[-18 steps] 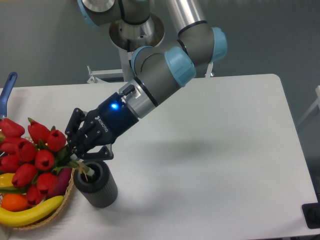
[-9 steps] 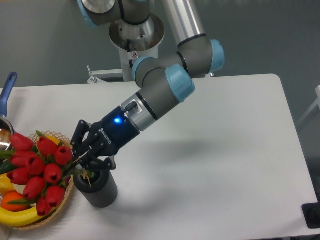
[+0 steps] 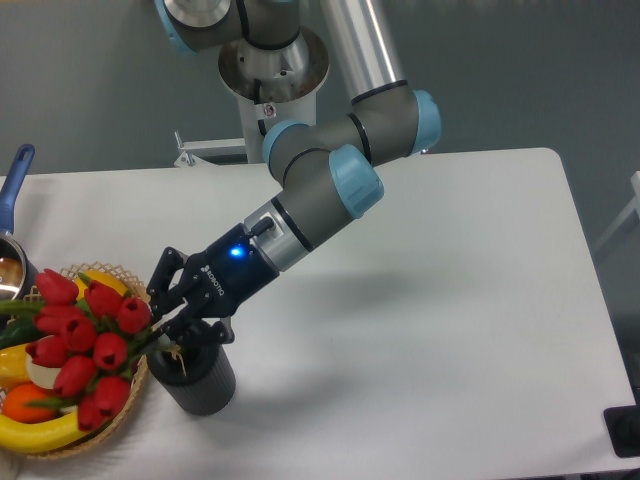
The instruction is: Insert the flowers into the vase
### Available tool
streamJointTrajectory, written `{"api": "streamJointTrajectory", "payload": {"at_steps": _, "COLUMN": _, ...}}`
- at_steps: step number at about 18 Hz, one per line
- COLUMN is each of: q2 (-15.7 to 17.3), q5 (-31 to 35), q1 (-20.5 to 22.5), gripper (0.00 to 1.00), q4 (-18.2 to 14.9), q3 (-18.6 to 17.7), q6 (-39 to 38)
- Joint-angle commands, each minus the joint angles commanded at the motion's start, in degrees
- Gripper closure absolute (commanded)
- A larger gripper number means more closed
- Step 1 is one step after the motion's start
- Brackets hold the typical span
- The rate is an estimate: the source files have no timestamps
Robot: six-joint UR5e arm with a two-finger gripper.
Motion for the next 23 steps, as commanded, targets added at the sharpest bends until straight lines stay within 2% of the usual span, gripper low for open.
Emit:
{"api": "streamJointTrajectory", "payload": {"at_steps": 3, "q2": 0.0, "q5": 0.0, "q1": 0.0, "gripper": 0.64, "q4": 0.0, "q3": -0.7, "q6": 0.0}}
{"api": "streamJointTrajectory", "payload": {"at_steps": 6, "q2": 0.1, "q5": 0.0, "q1": 0.0, "gripper": 0.49, "q4": 0.0, "q3": -1.8, "q6": 0.9}}
{"api": "streamJointTrajectory", "payload": {"at_steps": 9, "q2": 0.3, "q5": 0.0, "q1": 0.1, "gripper": 0.2, "q4": 0.0, "q3": -3.1, "q6": 1.0}}
{"api": "streamJointTrajectory", "payload": {"at_steps": 10, "q2": 0.3, "q5": 0.0, "q1": 0.1, "gripper": 0.07, "q4": 0.0, "q3": -3.6, "q6": 1.0}}
{"api": "streamJointTrajectory", "payload": {"at_steps": 11, "q2": 0.4, "q5": 0.0, "q1": 0.2, "gripper": 0.0, "q4": 0.0, "q3": -4.0, "q6": 1.0}}
{"api": "streamJointTrajectory", "payload": {"at_steps": 17, "q2": 1.1, "q5": 0.0, "q1": 1.1, "gripper": 0.0, "q4": -0.1, "q3": -5.8, "q6": 1.1}}
{"api": "streamJointTrajectory", "payload": {"at_steps": 23, "q2": 4.9, "q5": 0.0, "q1": 4.6, "gripper": 0.0, "q4": -0.1, "q3": -10.2, "q6": 1.1}}
